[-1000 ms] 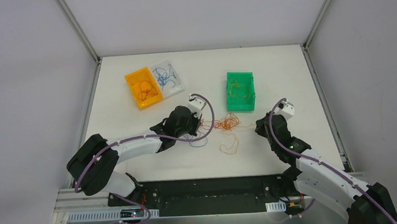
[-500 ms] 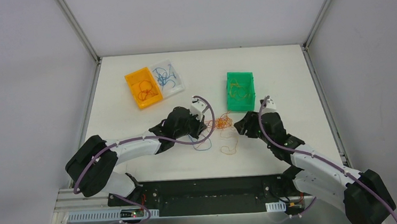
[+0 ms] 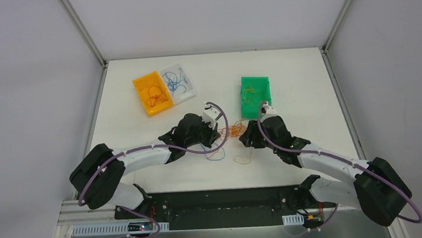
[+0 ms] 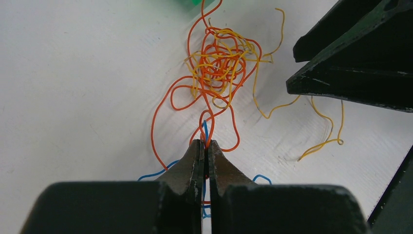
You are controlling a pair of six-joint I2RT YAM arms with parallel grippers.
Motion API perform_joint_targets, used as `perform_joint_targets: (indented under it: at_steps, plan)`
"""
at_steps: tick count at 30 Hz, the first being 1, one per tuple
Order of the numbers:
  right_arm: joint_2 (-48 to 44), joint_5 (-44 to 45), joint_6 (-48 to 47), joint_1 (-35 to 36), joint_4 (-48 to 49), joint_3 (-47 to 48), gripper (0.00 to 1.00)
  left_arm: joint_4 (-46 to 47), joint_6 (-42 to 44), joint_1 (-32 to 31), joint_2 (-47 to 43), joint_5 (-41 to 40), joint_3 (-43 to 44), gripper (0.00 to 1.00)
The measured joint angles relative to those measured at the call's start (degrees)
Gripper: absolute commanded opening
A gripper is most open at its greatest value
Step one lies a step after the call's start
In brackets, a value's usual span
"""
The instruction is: Untangle the cables
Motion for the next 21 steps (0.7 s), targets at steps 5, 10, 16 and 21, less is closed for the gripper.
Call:
perform_joint_targets:
  at_steps: [5, 10, 16, 21]
  plan:
    - [5.70, 1.77, -0.04, 1.75, -3.10, 6.86, 0.83, -0.15, 0.04, 0.00, 0.00, -0.15, 0.00, 0.00]
    - [5.70, 6.71, 2.51, 3.37, -12.26, 11.98, 0.90, -1.97, 0.07, 0.00, 0.00, -1.38, 0.11, 0.00]
    - [3.10, 9.44, 4.09, 3.76, -20.68, 12.31, 0.82, -3.80, 0.04, 0.00, 0.00, -2.21, 1.11, 0.00]
    - [6.16, 8.09, 3.98, 3.87, -24.79, 13.46, 0.75, -4.50, 0.04, 0.00, -0.02, -2.34, 1.20, 0.00]
